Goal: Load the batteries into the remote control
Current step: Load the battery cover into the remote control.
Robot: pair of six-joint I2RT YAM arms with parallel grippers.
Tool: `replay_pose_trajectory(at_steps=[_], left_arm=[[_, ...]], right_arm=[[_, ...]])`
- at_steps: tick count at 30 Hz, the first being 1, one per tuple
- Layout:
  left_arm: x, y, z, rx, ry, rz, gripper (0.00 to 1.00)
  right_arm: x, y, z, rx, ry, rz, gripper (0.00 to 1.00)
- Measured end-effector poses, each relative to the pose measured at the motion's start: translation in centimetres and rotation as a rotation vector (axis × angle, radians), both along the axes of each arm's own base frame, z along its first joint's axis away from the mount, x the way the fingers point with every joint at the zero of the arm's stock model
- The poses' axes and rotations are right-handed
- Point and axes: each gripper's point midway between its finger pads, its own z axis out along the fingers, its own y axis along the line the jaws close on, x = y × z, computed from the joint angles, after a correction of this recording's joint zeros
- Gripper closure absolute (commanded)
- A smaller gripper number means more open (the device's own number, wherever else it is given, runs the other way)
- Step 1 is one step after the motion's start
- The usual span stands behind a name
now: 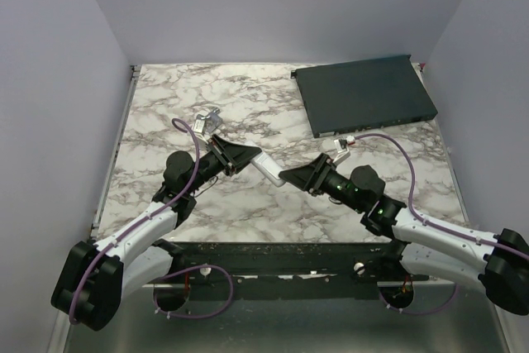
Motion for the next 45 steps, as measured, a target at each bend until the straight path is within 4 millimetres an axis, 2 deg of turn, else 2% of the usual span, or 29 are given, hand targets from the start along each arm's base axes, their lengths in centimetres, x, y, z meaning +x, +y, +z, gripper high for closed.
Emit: replay_pose_trajectory(at_steps=[5, 18, 19, 22, 25, 30, 38, 45], left_arm=[[0.0, 0.0, 0.0, -0.001, 0.000, 0.000, 1.00], [0.1, 0.0, -0.3, 0.006, 0.002, 0.001, 1.00], [0.1, 0.0, -0.4, 0.007, 0.005, 0.001, 1.00], [0.1, 0.0, -0.5, 0.006, 0.007, 0.001, 1.00], [0.0, 0.0, -0.3, 0.003, 0.002, -0.003, 1.00], [0.0, -0.1, -0.2, 0.001, -0.001, -0.007, 1.00], [-0.7, -0.4, 0.1, -0.004, -0.024, -0.050, 1.00], [-1.4, -1.2, 0.5, 0.001, -0.044, -0.129, 1.00]], right_arm=[[0.0, 0.1, 0.0, 0.004, 0.002, 0.006, 0.42], [0.1, 0.6, -0.3, 0.011, 0.015, 0.021, 0.57], [0.1, 0.6, -0.4, 0.010, 0.015, 0.023, 0.55], [0.1, 0.6, -0.4, 0.007, 0.013, 0.025, 0.29], [0.1, 0.6, -0.7, -0.010, 0.007, 0.026, 0.20], [-0.1, 0.3, -0.5, -0.034, -0.023, 0.027, 0.16], [0.6, -0.2, 1.4, -0.042, -0.105, 0.024, 0.16], [0.7, 0.3, 1.3, -0.060, -0.127, 0.105, 0.30]])
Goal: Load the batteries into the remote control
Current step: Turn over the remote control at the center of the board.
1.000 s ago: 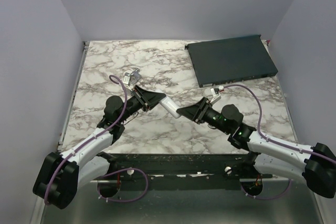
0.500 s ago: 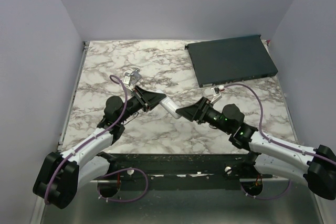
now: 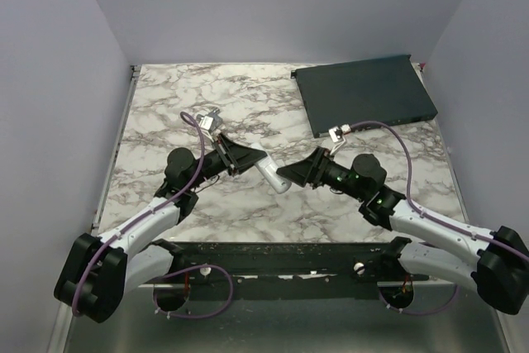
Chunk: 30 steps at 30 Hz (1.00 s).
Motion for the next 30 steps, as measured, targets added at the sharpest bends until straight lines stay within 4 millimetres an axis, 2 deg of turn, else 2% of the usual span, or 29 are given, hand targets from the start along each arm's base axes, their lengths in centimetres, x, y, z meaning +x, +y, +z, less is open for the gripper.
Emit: replay_pose_trajectory(at_steps=[4, 11, 19, 26, 29, 30], left_arm=[[-0.4, -0.2, 0.7, -0.001, -0.034, -0.029, 1.00], [-0.6, -0.6, 1.2, 0.004, -0.065, -0.061, 1.00], [-0.6, -0.8, 1.2, 0.017, -0.085, -0.075, 1.00], [-0.6, -0.9, 1.8, 0.025, -0.121, -0.084, 1.00], [-0.6, -0.9, 2.0, 0.029, -0.132, -0.086, 0.99], [-0.6, -1.0, 2.0, 0.031, -0.134, -0.087, 0.94]], right_arm=[[-0.6, 0.7, -0.4, 0.000, 0.006, 0.066, 0.35], [-1.7, 1.5, 0.5, 0.049, -0.007, 0.161, 0.38], [-2.6, 2.4, 0.9, 0.096, 0.007, 0.238, 0.49], [-2.5, 2.4, 0.8, 0.101, 0.015, 0.248, 0.67], [-2.5, 2.5, 0.7, 0.104, 0.025, 0.250, 0.83], [-2.5, 2.5, 0.7, 0.104, 0.024, 0.251, 0.91]])
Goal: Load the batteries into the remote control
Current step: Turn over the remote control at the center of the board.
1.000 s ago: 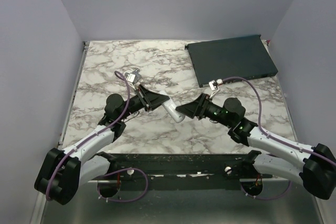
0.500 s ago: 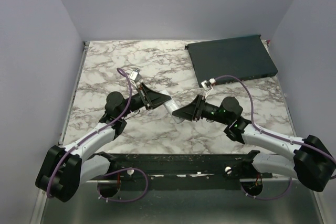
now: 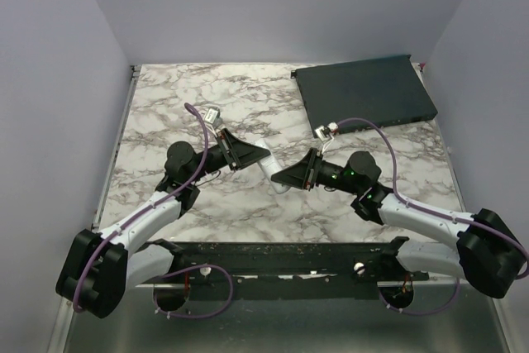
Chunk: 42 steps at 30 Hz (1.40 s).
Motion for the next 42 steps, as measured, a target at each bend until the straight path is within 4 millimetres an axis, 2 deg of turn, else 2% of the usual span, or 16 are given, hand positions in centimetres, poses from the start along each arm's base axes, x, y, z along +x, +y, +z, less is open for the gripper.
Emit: replay_pose_trajectory(at_steps=[3, 6, 9, 13, 17, 19, 23, 25, 27, 30, 33, 36, 39, 42], left_arm=[[0.0, 0.0, -0.1, 0.007, -0.005, 0.001, 0.75], [0.1, 0.0, -0.1, 0.009, -0.007, 0.001, 0.58], [0.2, -0.1, 0.1, 0.015, -0.011, 0.002, 0.30], [0.4, -0.1, -0.2, 0.037, -0.003, 0.009, 0.03], [0.6, 0.4, -0.7, 0.092, 0.020, 0.046, 0.01], [0.8, 0.9, -0.7, 0.129, 0.023, 0.079, 0.01], [2.0, 3.1, 0.0, 0.246, 0.016, 0.217, 0.01], [2.7, 4.6, 0.4, 0.316, 0.006, 0.302, 0.01], [3.0, 6.3, 0.4, 0.392, -0.005, 0.382, 0.01], [3.0, 8.0, 0.0, 0.471, -0.009, 0.449, 0.01], [2.8, 9.4, -1.1, 0.550, 0.010, 0.494, 0.01], [2.8, 10.1, -2.1, 0.596, 0.034, 0.512, 0.01], [2.6, 10.6, -3.0, 0.626, 0.061, 0.519, 0.01], [2.6, 10.9, -3.3, 0.640, 0.069, 0.525, 0.01]], right_arm=[[0.0, 0.0, -0.1, -0.001, 0.000, 0.001, 0.99], [0.1, 0.0, -0.1, -0.001, -0.001, -0.001, 0.99], [0.1, 0.0, -0.1, -0.004, -0.004, -0.003, 0.99], [0.2, -0.2, -0.1, -0.014, -0.011, -0.016, 0.99], [0.9, -1.2, -0.1, -0.058, -0.040, -0.093, 0.99], [1.9, -2.0, 0.0, -0.111, -0.066, -0.165, 0.99], [5.6, -3.8, 0.1, -0.301, -0.142, -0.355, 0.99], [7.6, -4.8, -0.4, -0.428, -0.172, -0.436, 0.99], [9.4, -5.7, -2.0, -0.564, -0.188, -0.497, 0.99], [10.6, -7.2, -6.5, -0.805, -0.184, -0.547, 0.99], [10.1, -8.0, -11.7, -1.057, -0.190, -0.530, 0.99], [9.1, -8.7, -15.8, -1.269, -0.231, -0.503, 0.99], [8.2, -8.3, -17.2, -1.344, -0.280, -0.475, 0.99], [8.3, -8.7, -18.1, -1.410, -0.314, -0.479, 0.99]])
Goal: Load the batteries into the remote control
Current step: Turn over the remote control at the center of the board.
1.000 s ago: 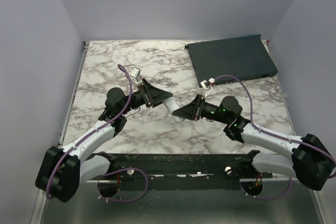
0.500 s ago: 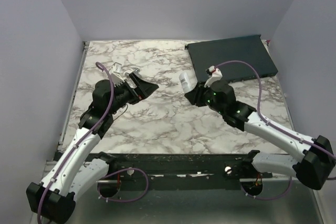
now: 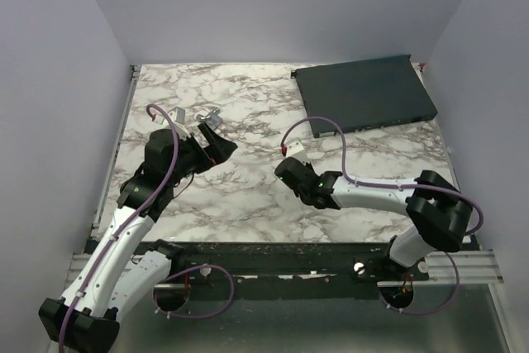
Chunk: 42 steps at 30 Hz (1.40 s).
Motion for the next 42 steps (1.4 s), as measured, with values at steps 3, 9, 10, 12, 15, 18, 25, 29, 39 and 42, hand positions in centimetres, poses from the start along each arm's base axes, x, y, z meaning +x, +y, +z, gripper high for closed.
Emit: replay_pose_trajectory(at_steps=[3, 9, 10, 12, 15, 18, 25, 29, 39, 42], left_arm=[[0.0, 0.2, 0.0, 0.006, -0.003, 0.005, 0.01], [0.0, 0.4, 0.0, 0.009, -0.004, 0.009, 0.01], [0.1, 0.5, 0.0, 0.009, -0.004, 0.012, 0.01], [0.1, 0.6, 0.0, 0.009, -0.004, 0.018, 0.01], [0.3, 0.8, 0.0, 0.008, -0.005, 0.025, 0.01], [0.4, 1.1, 0.0, 0.007, -0.004, 0.034, 0.01], [0.3, 1.1, -0.4, 0.001, 0.006, 0.028, 0.01], [0.2, 1.1, -0.6, -0.001, 0.012, 0.021, 0.01], [0.2, 1.0, -0.6, -0.007, 0.012, 0.016, 0.01], [0.1, 1.0, -0.5, -0.009, 0.009, 0.016, 0.01]], right_arm=[[0.0, -0.4, -1.0, -0.060, -0.005, 0.005, 0.97], [0.1, 0.0, -2.3, -0.149, -0.019, 0.014, 0.88], [0.2, 0.3, -2.3, -0.155, -0.024, 0.014, 0.84], [0.3, 0.8, -2.4, -0.167, -0.031, 0.015, 0.78], [0.3, 1.4, -2.6, -0.179, -0.034, 0.016, 0.74], [0.2, 1.7, -3.0, -0.189, -0.024, 0.016, 0.69], [0.0, 2.0, -3.3, -0.203, -0.020, 0.012, 0.56], [0.0, 2.0, -3.2, -0.205, -0.022, 0.007, 0.55], [0.2, 2.4, -2.8, -0.198, -0.035, 0.010, 0.33], [0.3, 2.6, -2.7, -0.187, -0.038, 0.013, 0.26]])
